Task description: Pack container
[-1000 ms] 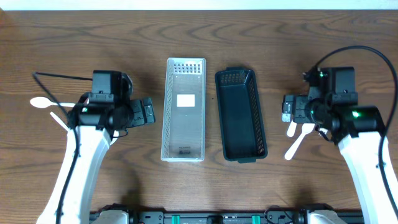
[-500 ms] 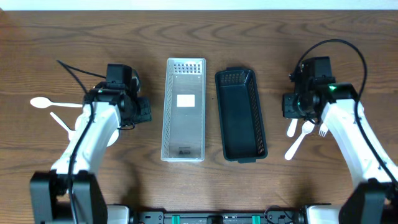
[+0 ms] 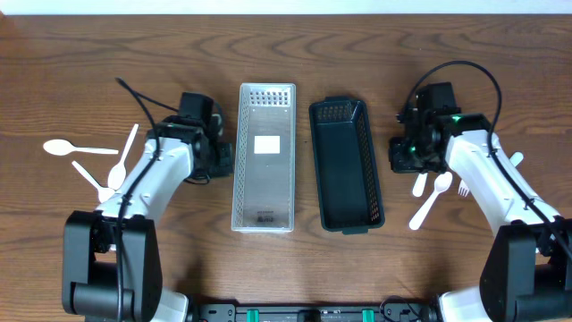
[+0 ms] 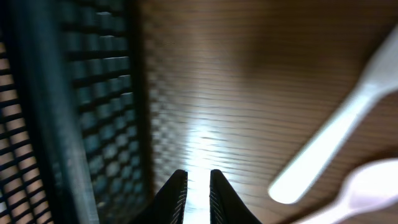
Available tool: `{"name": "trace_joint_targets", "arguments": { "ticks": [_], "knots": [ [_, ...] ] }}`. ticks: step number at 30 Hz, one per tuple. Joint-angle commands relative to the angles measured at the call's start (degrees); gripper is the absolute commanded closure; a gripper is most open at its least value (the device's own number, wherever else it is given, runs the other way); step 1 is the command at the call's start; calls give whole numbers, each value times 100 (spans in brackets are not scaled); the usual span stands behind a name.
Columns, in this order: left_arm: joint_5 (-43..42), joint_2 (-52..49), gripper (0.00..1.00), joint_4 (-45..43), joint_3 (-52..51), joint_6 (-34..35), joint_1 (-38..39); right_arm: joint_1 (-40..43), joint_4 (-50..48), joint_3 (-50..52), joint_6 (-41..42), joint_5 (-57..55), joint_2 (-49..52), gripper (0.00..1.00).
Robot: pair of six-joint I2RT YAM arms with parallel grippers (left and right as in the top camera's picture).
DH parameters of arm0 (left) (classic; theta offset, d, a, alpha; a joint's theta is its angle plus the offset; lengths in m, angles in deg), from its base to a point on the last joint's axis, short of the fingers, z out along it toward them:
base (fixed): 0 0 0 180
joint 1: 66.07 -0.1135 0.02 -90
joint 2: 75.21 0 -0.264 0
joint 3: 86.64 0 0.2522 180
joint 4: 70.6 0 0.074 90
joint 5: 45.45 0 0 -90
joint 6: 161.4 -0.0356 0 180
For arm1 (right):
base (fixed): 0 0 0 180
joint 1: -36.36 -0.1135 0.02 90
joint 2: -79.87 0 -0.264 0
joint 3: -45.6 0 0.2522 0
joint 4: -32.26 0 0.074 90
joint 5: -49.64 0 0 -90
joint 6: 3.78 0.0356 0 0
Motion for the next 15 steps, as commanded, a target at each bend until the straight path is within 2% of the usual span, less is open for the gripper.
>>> {"name": "trace_joint_targets", "arguments": {
  "ticks": [1, 15],
  "knots": [
    [-7, -37, 75, -22, 116, -197, 140, -164, -15, -98, -125, 566, 55, 83],
    [-9, -37, 75, -20, 116, -199, 625, -417, -7, -96, -151, 723, 57, 82]
  ]
}}
